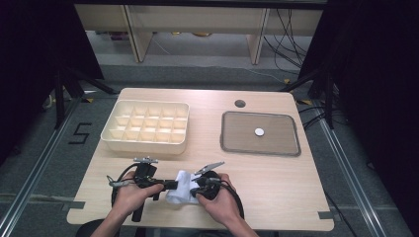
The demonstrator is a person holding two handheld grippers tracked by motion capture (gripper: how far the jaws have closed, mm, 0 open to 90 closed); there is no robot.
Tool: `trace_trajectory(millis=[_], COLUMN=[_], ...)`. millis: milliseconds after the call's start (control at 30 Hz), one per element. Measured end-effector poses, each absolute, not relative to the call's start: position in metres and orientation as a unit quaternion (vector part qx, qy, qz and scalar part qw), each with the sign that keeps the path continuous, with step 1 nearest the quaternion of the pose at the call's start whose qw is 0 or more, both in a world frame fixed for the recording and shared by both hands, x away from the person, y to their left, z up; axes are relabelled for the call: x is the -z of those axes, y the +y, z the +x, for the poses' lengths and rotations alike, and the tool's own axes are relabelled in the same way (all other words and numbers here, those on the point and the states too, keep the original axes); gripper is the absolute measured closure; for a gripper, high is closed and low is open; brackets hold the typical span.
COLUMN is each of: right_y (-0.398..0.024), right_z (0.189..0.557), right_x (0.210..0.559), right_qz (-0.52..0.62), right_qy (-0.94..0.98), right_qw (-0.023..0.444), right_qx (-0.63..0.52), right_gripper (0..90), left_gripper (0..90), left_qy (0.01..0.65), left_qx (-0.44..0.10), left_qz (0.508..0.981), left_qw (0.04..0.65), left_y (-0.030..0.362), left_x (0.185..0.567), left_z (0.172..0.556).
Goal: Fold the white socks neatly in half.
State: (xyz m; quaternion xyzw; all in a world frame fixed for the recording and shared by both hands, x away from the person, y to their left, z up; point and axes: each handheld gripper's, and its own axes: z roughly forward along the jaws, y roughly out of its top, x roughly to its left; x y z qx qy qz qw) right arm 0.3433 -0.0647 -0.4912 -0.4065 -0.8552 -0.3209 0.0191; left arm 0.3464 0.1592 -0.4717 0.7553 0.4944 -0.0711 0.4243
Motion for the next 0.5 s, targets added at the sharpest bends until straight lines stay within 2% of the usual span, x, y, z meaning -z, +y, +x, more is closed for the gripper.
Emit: trace_trajectory(millis=[500], right_y=[-0.0637], right_z=[0.3453], right_x=[0.4962], right_qz=[-0.403], right_qy=[-0.852], right_qw=[0.020], right_qx=[0.335], right_gripper=[90.0], left_gripper=[84.3], left_qy=[0.482], left_qx=[0.079], left_qz=[0.756], left_qw=[0.437], left_y=[0.1503], left_x=[0.4657], left_z=[0.3477])
